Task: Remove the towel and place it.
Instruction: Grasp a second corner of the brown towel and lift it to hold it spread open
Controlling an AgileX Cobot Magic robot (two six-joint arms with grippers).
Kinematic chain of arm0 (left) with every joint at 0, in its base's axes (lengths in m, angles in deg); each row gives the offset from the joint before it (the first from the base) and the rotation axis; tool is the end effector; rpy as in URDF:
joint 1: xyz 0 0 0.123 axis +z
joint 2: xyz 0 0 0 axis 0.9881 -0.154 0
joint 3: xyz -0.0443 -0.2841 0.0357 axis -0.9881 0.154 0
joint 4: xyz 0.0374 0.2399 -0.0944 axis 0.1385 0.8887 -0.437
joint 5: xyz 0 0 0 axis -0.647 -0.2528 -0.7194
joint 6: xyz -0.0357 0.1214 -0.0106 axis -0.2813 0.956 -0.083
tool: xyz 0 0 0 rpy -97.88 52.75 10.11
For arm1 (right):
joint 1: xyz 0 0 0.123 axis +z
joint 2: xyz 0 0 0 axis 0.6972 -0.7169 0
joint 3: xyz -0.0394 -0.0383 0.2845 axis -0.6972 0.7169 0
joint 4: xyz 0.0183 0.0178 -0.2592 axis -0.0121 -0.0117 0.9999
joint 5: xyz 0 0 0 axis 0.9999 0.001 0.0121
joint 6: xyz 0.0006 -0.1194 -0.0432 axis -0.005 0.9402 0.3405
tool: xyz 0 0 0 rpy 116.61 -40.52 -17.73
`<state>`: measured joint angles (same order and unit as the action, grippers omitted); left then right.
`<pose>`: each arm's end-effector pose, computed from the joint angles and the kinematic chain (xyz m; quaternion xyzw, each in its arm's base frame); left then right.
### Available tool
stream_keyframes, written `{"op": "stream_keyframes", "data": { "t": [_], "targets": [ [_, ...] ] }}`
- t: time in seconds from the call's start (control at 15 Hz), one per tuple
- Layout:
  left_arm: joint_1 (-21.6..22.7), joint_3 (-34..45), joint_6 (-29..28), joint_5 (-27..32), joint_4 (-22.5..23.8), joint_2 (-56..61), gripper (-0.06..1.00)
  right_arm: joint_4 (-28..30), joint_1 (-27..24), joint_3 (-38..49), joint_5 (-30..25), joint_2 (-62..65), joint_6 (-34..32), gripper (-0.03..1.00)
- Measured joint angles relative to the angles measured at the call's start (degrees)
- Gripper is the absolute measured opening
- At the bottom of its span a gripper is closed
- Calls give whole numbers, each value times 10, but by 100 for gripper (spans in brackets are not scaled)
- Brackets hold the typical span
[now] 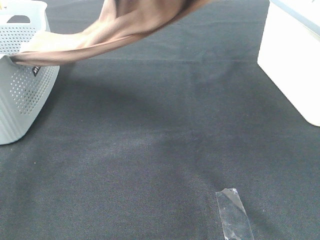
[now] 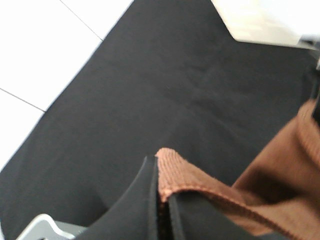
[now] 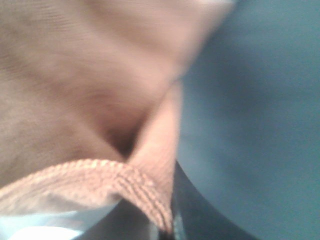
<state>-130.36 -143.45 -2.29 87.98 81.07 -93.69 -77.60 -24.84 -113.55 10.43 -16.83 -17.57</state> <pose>0.2893 -0.2598 0.4759 0.4186 0.7387 0.0548 0.5255 0.3194 0.1738 0.3823 -0.3291 0.8513 0.2404 0.3305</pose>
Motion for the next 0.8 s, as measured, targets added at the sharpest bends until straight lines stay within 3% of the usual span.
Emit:
{"op": "stream_keyframes", "data": {
  "t": [0.2, 0.4, 0.67, 0.8],
  "targets": [
    [54, 0, -38, -69, 1, 0, 0, 155, 0, -131, -26, 0, -44, 1],
    [125, 0, -45, -173, -22, -1, 0, 234, 0, -209, -6, -16, -47, 1],
    [182, 0, -33, -272, -33, -21, 0, 270, 0, -270, 116, -66, -49, 1],
    [227, 0, -21, -352, -33, -63, 0, 275, 0, -288, 226, -101, -64, 1]
  ]
}}
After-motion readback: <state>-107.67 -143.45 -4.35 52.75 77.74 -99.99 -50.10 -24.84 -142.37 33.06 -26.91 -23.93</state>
